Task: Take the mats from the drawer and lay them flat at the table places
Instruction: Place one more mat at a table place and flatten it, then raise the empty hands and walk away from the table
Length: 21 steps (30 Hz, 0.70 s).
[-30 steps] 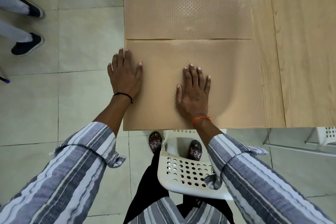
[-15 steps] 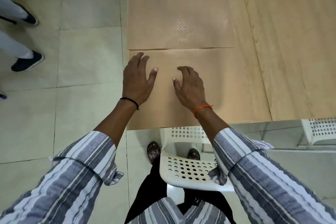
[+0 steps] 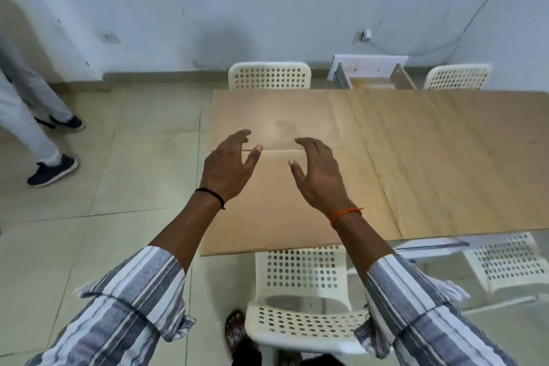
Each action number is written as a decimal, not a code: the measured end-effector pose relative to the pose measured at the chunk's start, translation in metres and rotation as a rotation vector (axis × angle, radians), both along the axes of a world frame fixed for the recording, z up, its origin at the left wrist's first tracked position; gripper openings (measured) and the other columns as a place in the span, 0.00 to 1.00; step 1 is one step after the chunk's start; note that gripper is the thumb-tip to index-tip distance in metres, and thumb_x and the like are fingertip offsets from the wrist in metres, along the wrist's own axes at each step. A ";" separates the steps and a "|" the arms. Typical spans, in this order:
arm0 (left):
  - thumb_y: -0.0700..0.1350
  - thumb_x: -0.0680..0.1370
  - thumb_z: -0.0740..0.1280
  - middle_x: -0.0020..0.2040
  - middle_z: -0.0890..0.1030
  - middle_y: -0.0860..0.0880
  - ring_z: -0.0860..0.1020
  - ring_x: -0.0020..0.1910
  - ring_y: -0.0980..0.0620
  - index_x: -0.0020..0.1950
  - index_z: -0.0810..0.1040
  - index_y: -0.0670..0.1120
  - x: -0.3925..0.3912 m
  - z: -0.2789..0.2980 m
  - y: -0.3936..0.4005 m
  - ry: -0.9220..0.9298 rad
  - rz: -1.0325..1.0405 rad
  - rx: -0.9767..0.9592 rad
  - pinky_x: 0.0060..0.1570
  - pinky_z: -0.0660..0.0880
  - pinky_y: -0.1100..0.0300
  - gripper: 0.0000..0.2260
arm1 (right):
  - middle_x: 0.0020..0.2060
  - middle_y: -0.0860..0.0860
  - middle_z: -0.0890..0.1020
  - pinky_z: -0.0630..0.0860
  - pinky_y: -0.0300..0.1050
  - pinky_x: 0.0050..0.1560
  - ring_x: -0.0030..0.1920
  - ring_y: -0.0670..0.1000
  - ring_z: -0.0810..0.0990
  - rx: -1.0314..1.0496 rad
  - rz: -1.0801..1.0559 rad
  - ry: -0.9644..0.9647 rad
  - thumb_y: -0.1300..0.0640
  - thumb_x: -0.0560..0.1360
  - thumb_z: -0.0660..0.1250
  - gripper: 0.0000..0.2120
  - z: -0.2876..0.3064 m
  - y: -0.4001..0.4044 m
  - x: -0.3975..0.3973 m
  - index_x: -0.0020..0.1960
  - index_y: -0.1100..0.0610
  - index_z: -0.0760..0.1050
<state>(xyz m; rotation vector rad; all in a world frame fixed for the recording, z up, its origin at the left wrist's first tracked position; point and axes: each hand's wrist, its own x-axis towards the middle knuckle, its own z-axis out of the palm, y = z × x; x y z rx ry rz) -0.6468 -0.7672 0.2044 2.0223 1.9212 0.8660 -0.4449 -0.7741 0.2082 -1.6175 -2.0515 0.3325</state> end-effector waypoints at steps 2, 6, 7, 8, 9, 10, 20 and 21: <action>0.59 0.80 0.58 0.58 0.80 0.53 0.80 0.52 0.53 0.67 0.72 0.51 0.011 0.016 -0.014 -0.001 0.020 0.032 0.46 0.75 0.58 0.19 | 0.70 0.52 0.70 0.68 0.52 0.69 0.71 0.53 0.66 0.024 0.018 -0.001 0.50 0.80 0.61 0.22 0.015 -0.010 0.013 0.72 0.53 0.65; 0.58 0.80 0.59 0.53 0.82 0.56 0.81 0.49 0.56 0.64 0.75 0.52 0.031 0.045 -0.040 -0.009 0.049 0.069 0.43 0.71 0.62 0.17 | 0.70 0.52 0.70 0.69 0.51 0.68 0.71 0.52 0.66 0.094 0.048 0.056 0.48 0.80 0.61 0.21 0.040 -0.026 0.030 0.72 0.52 0.66; 0.58 0.80 0.59 0.54 0.82 0.56 0.81 0.49 0.57 0.64 0.75 0.52 0.035 0.052 -0.045 -0.007 0.053 0.082 0.43 0.71 0.61 0.17 | 0.70 0.51 0.70 0.69 0.50 0.68 0.70 0.52 0.67 0.117 0.063 0.068 0.48 0.80 0.61 0.21 0.046 -0.030 0.034 0.72 0.52 0.66; 0.58 0.80 0.60 0.55 0.81 0.57 0.80 0.49 0.57 0.64 0.75 0.52 0.038 0.059 -0.050 -0.006 0.059 0.102 0.44 0.72 0.61 0.17 | 0.69 0.51 0.70 0.70 0.50 0.67 0.70 0.51 0.67 0.143 0.080 0.073 0.48 0.80 0.61 0.21 0.052 -0.034 0.036 0.72 0.53 0.66; 0.57 0.80 0.60 0.56 0.81 0.57 0.80 0.50 0.57 0.65 0.74 0.52 0.039 0.066 -0.053 -0.010 0.067 0.129 0.44 0.72 0.61 0.17 | 0.69 0.51 0.70 0.70 0.49 0.67 0.70 0.51 0.67 0.168 0.090 0.074 0.48 0.80 0.61 0.21 0.058 -0.036 0.037 0.72 0.53 0.67; 0.57 0.80 0.60 0.57 0.80 0.57 0.79 0.50 0.57 0.65 0.74 0.52 0.040 0.075 -0.056 -0.014 0.072 0.159 0.44 0.72 0.61 0.17 | 0.69 0.51 0.70 0.70 0.49 0.66 0.69 0.51 0.68 0.194 0.088 0.076 0.49 0.80 0.62 0.21 0.066 -0.039 0.039 0.72 0.53 0.67; 0.60 0.78 0.58 0.52 0.82 0.56 0.80 0.47 0.56 0.61 0.76 0.52 -0.010 0.159 -0.081 -0.054 0.039 0.297 0.48 0.78 0.54 0.18 | 0.63 0.51 0.75 0.74 0.47 0.60 0.63 0.53 0.73 0.374 0.099 0.127 0.52 0.79 0.64 0.19 0.145 -0.059 -0.001 0.69 0.54 0.69; 0.59 0.78 0.59 0.52 0.82 0.56 0.80 0.47 0.57 0.61 0.77 0.52 -0.021 0.163 -0.083 -0.059 0.039 0.295 0.48 0.78 0.55 0.18 | 0.63 0.50 0.76 0.74 0.47 0.60 0.63 0.52 0.73 0.384 0.102 0.122 0.52 0.79 0.64 0.19 0.149 -0.061 -0.010 0.69 0.54 0.70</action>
